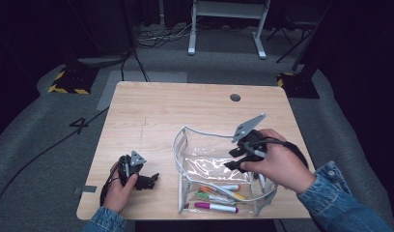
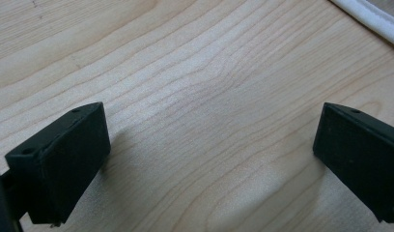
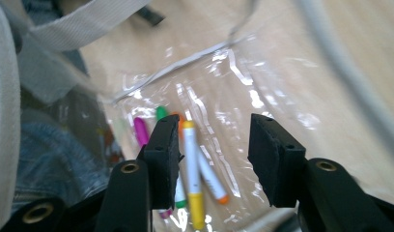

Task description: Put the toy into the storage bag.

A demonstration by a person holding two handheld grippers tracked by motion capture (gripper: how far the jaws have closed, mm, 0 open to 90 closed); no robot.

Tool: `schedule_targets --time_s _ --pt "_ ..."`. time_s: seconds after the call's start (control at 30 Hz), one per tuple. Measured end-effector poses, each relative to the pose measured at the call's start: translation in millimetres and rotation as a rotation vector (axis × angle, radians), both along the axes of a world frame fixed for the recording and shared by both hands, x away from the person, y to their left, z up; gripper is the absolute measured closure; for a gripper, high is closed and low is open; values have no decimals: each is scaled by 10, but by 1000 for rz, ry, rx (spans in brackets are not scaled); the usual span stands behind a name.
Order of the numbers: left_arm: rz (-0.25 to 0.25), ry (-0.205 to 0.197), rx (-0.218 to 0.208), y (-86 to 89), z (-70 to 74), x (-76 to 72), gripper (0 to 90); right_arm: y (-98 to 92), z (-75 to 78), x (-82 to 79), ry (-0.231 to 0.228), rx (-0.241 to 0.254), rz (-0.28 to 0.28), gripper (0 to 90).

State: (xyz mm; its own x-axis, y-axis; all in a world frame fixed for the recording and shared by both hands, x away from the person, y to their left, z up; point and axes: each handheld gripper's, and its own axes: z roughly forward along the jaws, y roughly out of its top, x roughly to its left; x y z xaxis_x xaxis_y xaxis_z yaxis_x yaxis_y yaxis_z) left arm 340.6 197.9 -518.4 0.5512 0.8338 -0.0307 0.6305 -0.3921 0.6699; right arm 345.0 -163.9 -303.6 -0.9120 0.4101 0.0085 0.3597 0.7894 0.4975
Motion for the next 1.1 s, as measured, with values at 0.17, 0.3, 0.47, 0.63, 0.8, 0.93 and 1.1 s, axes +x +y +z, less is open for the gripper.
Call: schedule_targets --time_s 0.17,0.3,0.47,0.63,0.8,0.93,1.1 --pt "1 -1 -1 -1 -1 0 0 -364 180 42 -64 61 -115 545" --pt "3 -3 0 -2 -2 0 0 -682 271 95 -109 76 -219 549" --pt "0 0 0 0 0 0 0 -1068 310 184 -135 120 -350 565" --pt "-1 3 1 1 2 0 0 -1381 266 259 -147 130 -466 585" --pt "1 -1 0 -1 -1 0 1 -1619 66 339 -124 89 -547 590" --pt "1 -1 -1 -1 -1 0 0 -1776 -190 384 -82 52 -595 588" --pt "1 -1 0 -1 -1 0 0 -1914 -570 407 -12 3 -635 580"
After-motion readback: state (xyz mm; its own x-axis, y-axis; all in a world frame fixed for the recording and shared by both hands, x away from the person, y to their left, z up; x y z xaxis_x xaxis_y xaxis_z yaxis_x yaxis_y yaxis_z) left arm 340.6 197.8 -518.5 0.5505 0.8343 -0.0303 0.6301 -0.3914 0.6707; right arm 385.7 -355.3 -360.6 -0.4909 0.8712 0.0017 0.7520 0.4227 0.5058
